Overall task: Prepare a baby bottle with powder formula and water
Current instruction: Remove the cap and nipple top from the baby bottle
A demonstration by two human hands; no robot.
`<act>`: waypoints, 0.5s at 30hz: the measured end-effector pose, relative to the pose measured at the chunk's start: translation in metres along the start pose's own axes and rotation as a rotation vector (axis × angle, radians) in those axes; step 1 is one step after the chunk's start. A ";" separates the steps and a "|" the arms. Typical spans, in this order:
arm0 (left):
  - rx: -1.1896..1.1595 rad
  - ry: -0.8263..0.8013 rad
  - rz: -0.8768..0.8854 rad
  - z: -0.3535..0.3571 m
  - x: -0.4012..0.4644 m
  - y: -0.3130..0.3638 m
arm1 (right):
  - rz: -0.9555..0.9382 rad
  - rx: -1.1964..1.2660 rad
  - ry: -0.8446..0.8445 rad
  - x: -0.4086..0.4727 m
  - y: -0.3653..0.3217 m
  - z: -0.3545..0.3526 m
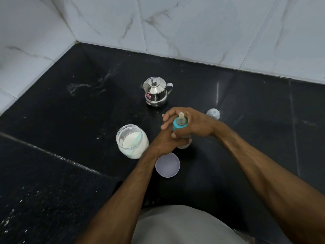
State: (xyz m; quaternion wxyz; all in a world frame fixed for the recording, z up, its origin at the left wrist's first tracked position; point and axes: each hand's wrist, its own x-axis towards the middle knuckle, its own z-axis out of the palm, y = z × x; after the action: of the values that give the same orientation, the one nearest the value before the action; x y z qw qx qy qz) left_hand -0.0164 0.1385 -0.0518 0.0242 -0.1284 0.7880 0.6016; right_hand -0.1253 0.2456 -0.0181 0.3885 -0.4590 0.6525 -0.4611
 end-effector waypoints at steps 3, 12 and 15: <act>0.033 0.067 0.005 0.001 0.001 0.005 | -0.019 -0.048 0.227 -0.001 0.007 0.009; 0.101 0.231 -0.012 0.022 0.005 -0.003 | 0.029 0.022 0.863 0.003 0.012 0.066; 0.111 0.251 -0.031 0.020 0.006 -0.009 | 0.055 -0.035 0.842 0.008 0.018 0.064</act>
State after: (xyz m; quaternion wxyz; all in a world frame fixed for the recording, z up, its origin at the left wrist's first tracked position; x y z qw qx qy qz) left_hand -0.0222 0.1541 -0.0673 -0.0584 -0.2132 0.8148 0.5359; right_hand -0.0721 0.2253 -0.0530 0.0923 -0.2195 0.7739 -0.5869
